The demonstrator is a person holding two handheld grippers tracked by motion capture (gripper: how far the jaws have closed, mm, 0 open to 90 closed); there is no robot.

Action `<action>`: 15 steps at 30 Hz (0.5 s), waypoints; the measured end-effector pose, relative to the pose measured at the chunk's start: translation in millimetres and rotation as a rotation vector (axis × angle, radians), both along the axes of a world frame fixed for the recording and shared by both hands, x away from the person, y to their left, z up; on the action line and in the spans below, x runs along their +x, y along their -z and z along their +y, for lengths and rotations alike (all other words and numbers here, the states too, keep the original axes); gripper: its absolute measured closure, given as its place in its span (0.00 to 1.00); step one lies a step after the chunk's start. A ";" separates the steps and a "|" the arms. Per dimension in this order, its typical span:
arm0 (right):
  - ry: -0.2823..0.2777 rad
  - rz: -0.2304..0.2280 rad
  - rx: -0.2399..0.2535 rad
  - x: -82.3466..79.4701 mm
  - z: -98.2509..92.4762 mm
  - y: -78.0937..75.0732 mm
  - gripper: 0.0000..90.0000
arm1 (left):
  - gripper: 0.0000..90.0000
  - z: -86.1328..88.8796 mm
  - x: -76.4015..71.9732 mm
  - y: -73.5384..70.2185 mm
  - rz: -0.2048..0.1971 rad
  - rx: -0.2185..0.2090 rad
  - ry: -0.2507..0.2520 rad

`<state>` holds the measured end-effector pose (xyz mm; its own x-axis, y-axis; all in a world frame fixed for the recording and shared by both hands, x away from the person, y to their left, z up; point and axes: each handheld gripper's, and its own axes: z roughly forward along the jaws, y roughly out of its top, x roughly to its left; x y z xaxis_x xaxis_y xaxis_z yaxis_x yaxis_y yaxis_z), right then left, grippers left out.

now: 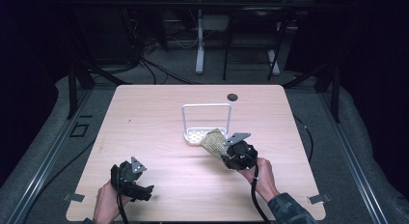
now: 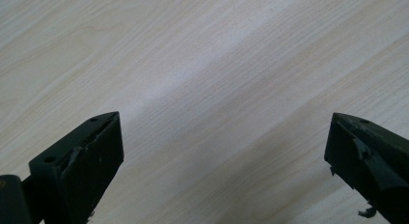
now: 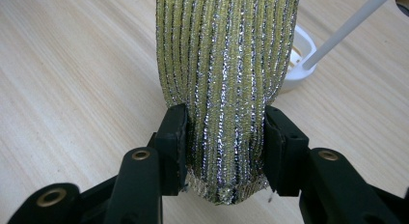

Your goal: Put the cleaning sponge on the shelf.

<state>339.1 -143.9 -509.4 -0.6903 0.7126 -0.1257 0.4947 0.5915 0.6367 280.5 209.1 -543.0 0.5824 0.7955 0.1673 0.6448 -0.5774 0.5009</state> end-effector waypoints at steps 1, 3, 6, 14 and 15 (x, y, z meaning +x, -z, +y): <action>0.002 -0.002 0.000 0.7 1.2 0.1 0.63 | 0.00 -0.1 -0.2 -0.2 -0.002 0.004 0.001; 0.006 -0.009 -0.002 1.8 2.4 0.0 0.63 | 0.00 -0.1 -0.2 -0.2 -0.002 0.009 0.003; 0.016 -0.017 0.002 3.1 2.5 -1.5 0.63 | 0.00 0.2 0.7 1.3 0.008 0.008 -0.007; 0.009 -0.029 -0.022 13.7 14.0 1.5 0.63 | 0.00 0.7 2.1 1.8 0.008 0.003 -0.006; 0.007 -0.029 -0.022 14.7 15.2 0.9 0.63 | 0.00 0.3 2.2 1.8 0.008 0.009 -0.007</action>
<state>353.8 -128.7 -510.3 -0.6810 0.7143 -0.1613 0.4807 0.6023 0.6373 282.7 209.4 -544.8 0.5785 0.7979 0.1695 0.6529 -0.5775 0.4902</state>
